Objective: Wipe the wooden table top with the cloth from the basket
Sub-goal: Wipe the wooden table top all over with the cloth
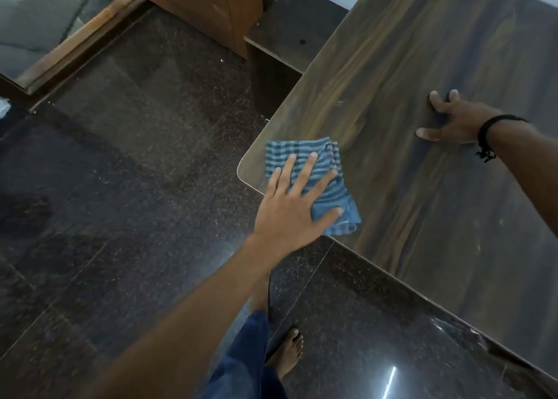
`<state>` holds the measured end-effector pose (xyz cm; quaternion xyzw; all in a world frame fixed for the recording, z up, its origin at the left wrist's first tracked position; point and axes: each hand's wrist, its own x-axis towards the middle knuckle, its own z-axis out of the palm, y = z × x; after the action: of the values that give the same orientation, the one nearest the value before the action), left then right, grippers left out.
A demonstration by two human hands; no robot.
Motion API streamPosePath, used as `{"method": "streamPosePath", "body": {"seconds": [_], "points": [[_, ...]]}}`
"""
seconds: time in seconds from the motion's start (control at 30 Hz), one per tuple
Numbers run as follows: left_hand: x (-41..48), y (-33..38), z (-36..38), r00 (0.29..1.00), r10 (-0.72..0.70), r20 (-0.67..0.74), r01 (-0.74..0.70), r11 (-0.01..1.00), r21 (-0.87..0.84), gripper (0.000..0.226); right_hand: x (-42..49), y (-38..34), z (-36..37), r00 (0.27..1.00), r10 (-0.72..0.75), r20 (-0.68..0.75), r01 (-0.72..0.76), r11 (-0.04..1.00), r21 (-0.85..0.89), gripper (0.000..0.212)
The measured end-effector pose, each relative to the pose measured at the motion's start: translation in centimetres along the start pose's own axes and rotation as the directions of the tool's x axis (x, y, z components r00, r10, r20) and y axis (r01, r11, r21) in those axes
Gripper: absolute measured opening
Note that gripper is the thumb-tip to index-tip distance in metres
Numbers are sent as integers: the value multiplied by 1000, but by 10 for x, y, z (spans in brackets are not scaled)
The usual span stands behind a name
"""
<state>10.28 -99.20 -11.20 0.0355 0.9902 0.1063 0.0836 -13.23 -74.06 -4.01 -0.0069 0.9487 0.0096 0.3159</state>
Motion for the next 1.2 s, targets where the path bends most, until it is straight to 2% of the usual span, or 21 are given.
{"method": "streamPosePath", "body": {"seconds": [0.1,0.23,0.3,0.37,0.47,0.57,0.7,0.87,1.03,1.13,1.2], "points": [[28,-22,-11,996,-56,62,57,998,-12,78,7,3,3,1000,-4,-9,4,1000,-16,100],[117,-39,-37,994,-65,89,70,996,-51,79,11,7,5,1000,-4,-22,3,1000,-18,100],[127,-45,-37,994,-82,73,85,995,-44,76,8,6,7,999,-9,-36,9,1000,0,99],[101,-42,-28,997,-64,41,65,998,-18,72,4,4,5,999,-18,-39,18,1000,21,98],[21,-29,-5,999,34,-28,-34,999,21,71,5,7,9,999,-25,-30,25,999,23,98],[-31,-22,11,999,43,-23,-42,999,24,70,6,5,8,1000,-18,-9,18,1000,18,99],[6,-26,-1,999,-26,25,25,999,36,71,5,5,8,999,-23,-40,24,999,29,96],[93,-66,-37,985,-146,94,155,983,-95,74,8,6,12,998,-33,-48,35,999,39,95],[33,-48,-10,996,-78,-42,79,996,28,71,4,8,8,999,-29,-36,30,999,33,96],[-19,-40,7,998,-53,-34,53,999,7,72,4,7,8,996,-57,-64,58,998,9,94],[-32,-36,13,996,-85,-24,85,996,-8,73,7,9,8,996,-57,-61,57,998,-7,94]]}}
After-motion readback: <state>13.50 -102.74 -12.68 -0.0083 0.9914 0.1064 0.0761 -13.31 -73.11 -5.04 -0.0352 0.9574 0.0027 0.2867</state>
